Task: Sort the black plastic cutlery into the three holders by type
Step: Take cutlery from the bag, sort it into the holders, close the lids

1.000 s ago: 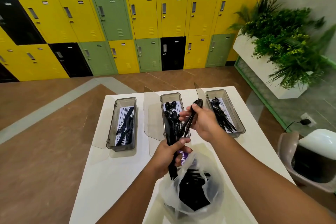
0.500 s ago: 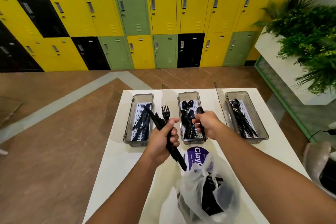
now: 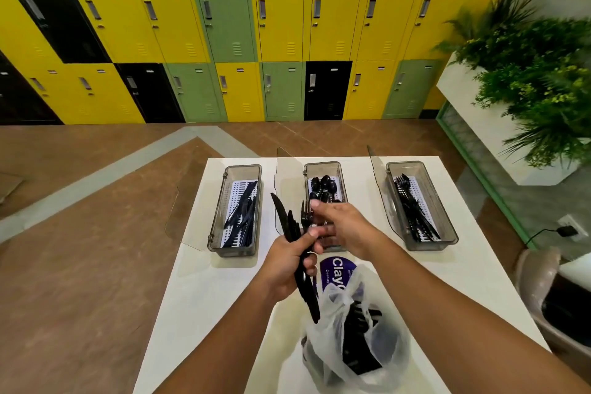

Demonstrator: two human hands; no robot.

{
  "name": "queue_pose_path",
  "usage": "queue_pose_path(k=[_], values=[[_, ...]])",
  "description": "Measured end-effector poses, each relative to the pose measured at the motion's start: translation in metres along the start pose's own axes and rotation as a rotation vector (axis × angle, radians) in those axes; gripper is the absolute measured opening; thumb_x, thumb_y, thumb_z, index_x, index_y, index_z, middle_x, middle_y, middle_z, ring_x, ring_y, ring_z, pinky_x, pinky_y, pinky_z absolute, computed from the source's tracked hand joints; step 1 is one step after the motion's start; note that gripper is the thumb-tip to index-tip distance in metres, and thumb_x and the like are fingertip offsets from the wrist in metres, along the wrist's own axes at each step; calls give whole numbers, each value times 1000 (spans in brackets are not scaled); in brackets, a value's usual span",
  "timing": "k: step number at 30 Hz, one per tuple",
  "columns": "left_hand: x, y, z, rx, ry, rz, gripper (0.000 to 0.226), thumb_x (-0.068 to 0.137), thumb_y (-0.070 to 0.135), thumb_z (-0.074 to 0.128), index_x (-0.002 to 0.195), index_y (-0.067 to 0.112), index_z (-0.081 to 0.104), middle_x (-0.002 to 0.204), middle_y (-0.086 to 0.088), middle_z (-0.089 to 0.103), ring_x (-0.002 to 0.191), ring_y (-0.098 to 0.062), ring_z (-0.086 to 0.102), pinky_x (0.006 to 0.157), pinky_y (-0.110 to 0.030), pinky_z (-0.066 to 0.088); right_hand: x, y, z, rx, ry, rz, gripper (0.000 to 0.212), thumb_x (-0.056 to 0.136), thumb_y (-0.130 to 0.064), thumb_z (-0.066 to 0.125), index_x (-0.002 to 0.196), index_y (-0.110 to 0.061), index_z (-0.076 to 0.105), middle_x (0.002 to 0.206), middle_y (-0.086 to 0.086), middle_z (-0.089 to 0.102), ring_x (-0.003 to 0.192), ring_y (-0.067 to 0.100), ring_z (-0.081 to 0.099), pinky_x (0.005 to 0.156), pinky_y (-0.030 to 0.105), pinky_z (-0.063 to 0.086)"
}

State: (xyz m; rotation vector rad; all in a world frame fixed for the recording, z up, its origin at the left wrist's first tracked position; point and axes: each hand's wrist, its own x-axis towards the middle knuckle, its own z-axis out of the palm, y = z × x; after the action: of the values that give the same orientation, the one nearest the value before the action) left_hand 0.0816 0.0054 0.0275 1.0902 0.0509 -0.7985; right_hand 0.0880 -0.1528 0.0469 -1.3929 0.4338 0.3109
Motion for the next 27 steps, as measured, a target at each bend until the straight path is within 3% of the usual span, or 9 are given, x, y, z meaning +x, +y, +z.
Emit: queue_pose_path(k=[3, 6, 10, 12, 15, 17, 19, 22, 27], values=[[-3, -2, 2, 47, -3, -12, 9, 100, 16, 58, 99, 8, 62, 67, -5, 59, 43, -10, 40, 43, -23, 36, -6, 7, 5, -58, -105, 2, 30, 93, -27, 68, 102, 2, 69, 77, 16, 65, 47, 21, 54, 54, 27, 50], [-6, -6, 0, 69, 17, -25, 11, 100, 16, 58, 97, 7, 61, 67, -6, 60, 44, -11, 41, 43, -23, 36, -8, 12, 10, -30, -74, 10, 23, 95, -18, 65, 102, 4, 67, 74, 16, 62, 43, 22, 50, 49, 28, 48], [-12, -10, -5, 69, 42, -53, 26, 100, 27, 58, 103, 4, 68, 67, -6, 59, 42, -12, 39, 42, -22, 33, -9, 11, 12, 67, 23, -17, 19, 101, -18, 54, 101, -4, 67, 94, 16, 73, 64, 23, 67, 55, 30, 53], [-13, -11, -8, 85, 56, -66, 30, 99, 33, 59, 100, 4, 68, 65, -6, 58, 40, -11, 36, 41, -22, 31, -10, 6, 12, 129, 86, -61, 19, 104, -21, 50, 103, -7, 64, 92, 15, 74, 76, 29, 72, 60, 34, 56], [-13, -13, -12, 107, 63, -81, 33, 97, 37, 62, 96, 4, 64, 57, -4, 44, 40, -10, 30, 41, -21, 26, -11, -10, 4, 210, 208, -148, 20, 105, -22, 48, 105, -10, 63, 72, 10, 68, 62, 26, 68, 60, 38, 58], [-11, -13, -13, 110, 52, -86, 32, 96, 38, 63, 92, 7, 63, 57, 0, 32, 43, -9, 25, 41, -21, 24, -11, -21, -9, 205, 290, -183, 20, 104, -24, 49, 105, -13, 66, 62, 4, 57, 45, 16, 51, 47, 29, 49], [-9, -15, -11, 112, 54, -90, 31, 95, 39, 64, 91, 8, 61, 59, 1, 24, 46, -9, 22, 41, -21, 23, -10, -30, -32, 146, 358, -190, 20, 103, -27, 51, 106, -16, 67, 59, 0, 49, 41, 10, 36, 39, 22, 35], [-6, -18, -8, 121, 76, -95, 32, 95, 40, 64, 93, 10, 56, 61, 2, 21, 50, -10, 19, 41, -20, 23, -6, -36, -73, 100, 465, -145, 20, 101, -31, 54, 107, -16, 64, 57, -2, 41, 40, 8, 29, 37, 18, 24], [-1, -25, -5, 116, 110, -127, 25, 98, 35, 61, 101, 10, 55, 62, 3, 33, 50, -10, 27, 43, -21, 28, -11, -26, -133, -74, 700, 15, 21, 100, -29, 48, 85, -16, 56, 60, 4, 40, 40, 14, 26, 37, 16, 19]])
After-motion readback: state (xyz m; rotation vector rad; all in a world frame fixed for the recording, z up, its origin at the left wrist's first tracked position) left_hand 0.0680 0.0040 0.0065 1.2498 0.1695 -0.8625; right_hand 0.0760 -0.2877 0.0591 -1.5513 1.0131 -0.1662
